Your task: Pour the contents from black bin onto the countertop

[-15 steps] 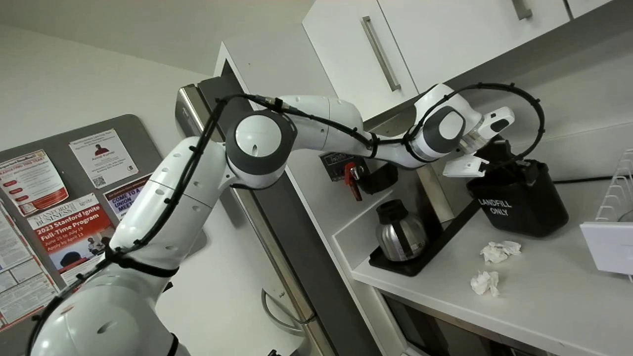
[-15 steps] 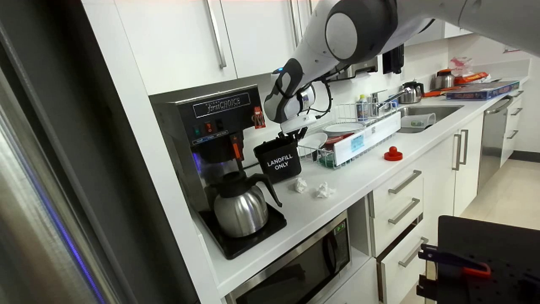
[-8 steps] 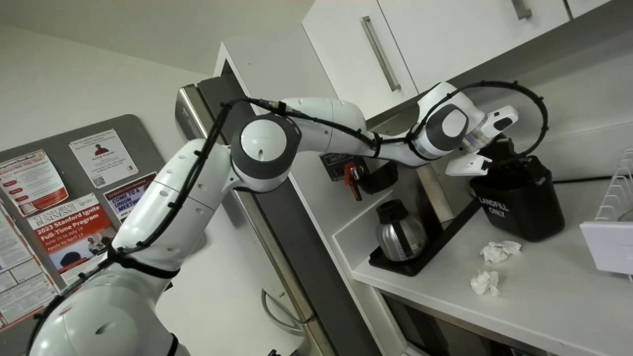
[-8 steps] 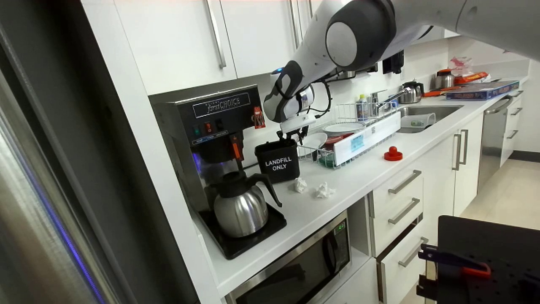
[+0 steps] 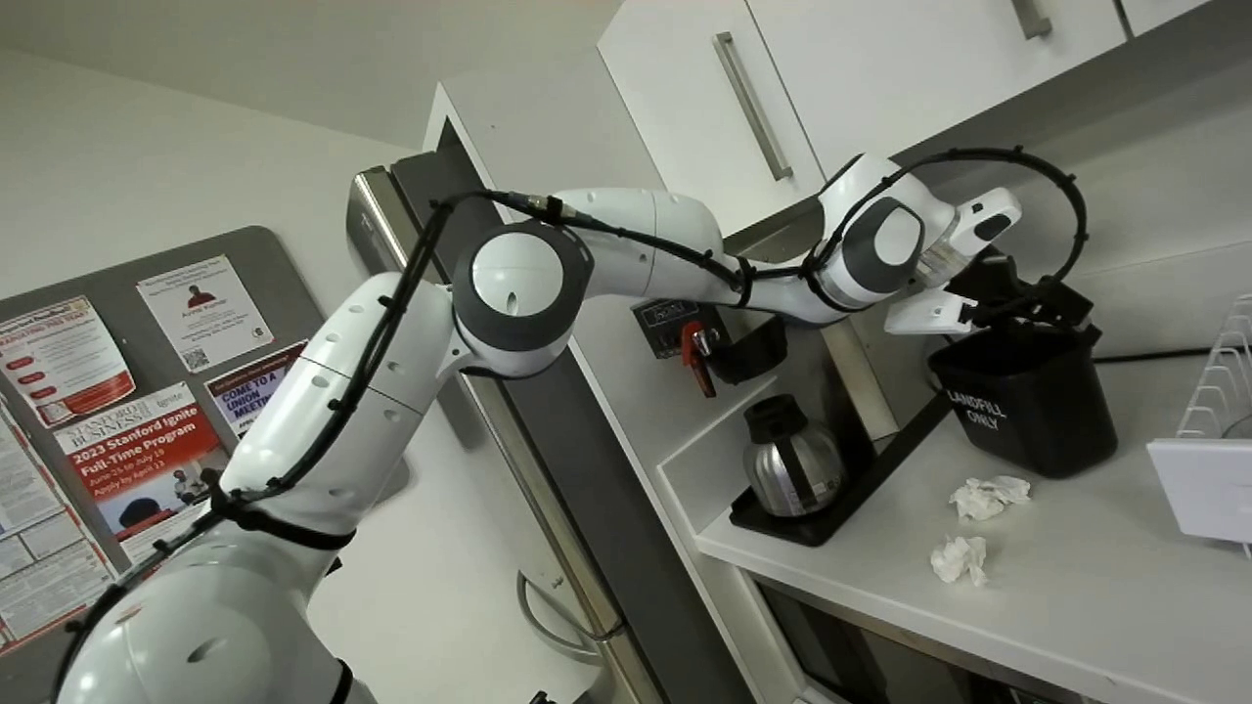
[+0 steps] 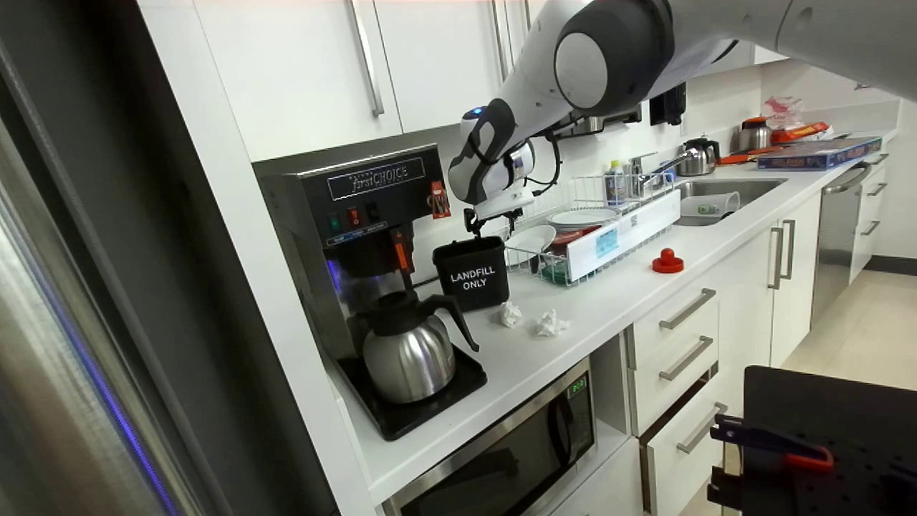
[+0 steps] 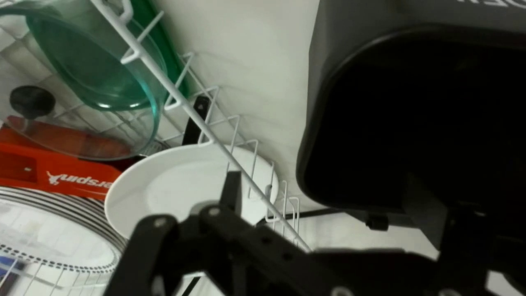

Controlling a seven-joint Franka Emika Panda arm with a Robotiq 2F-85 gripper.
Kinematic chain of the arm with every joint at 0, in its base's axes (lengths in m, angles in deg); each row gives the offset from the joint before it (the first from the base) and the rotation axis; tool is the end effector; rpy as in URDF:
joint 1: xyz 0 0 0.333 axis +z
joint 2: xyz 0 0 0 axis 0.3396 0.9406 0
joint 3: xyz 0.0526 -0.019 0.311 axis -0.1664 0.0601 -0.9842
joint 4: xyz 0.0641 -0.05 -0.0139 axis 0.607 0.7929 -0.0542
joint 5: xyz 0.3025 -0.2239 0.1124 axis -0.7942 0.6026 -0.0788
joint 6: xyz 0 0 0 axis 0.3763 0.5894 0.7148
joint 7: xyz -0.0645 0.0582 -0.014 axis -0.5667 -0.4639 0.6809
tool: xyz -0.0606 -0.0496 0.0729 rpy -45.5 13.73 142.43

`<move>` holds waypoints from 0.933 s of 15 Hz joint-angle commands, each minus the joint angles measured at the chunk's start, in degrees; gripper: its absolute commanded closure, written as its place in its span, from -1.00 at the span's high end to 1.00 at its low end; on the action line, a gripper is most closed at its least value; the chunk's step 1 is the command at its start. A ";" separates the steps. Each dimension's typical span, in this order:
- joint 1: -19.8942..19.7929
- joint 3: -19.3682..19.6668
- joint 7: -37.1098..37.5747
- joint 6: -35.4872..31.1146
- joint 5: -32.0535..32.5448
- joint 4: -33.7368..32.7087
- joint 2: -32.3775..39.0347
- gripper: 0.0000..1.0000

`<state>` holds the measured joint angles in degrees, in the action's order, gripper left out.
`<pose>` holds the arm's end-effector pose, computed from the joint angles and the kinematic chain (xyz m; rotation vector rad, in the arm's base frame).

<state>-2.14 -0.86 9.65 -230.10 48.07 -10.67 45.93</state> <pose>0.6785 -0.4363 0.2724 2.5750 -1.0637 0.6139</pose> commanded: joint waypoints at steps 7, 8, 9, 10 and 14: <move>-1.32 -3.51 -7.55 -7.04 -0.30 16.75 -14.93 1.00; -0.87 -2.81 -7.48 -5.33 0.21 18.46 -16.75 1.00; -1.07 -3.11 -8.64 -3.87 0.15 20.15 -18.60 1.00; -1.99 -4.40 -11.20 -1.63 -0.35 22.04 -20.87 1.00; -5.14 -6.78 -22.93 6.34 -2.01 28.04 -28.67 1.00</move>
<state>-5.16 -5.46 -4.70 -228.73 48.06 9.71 25.55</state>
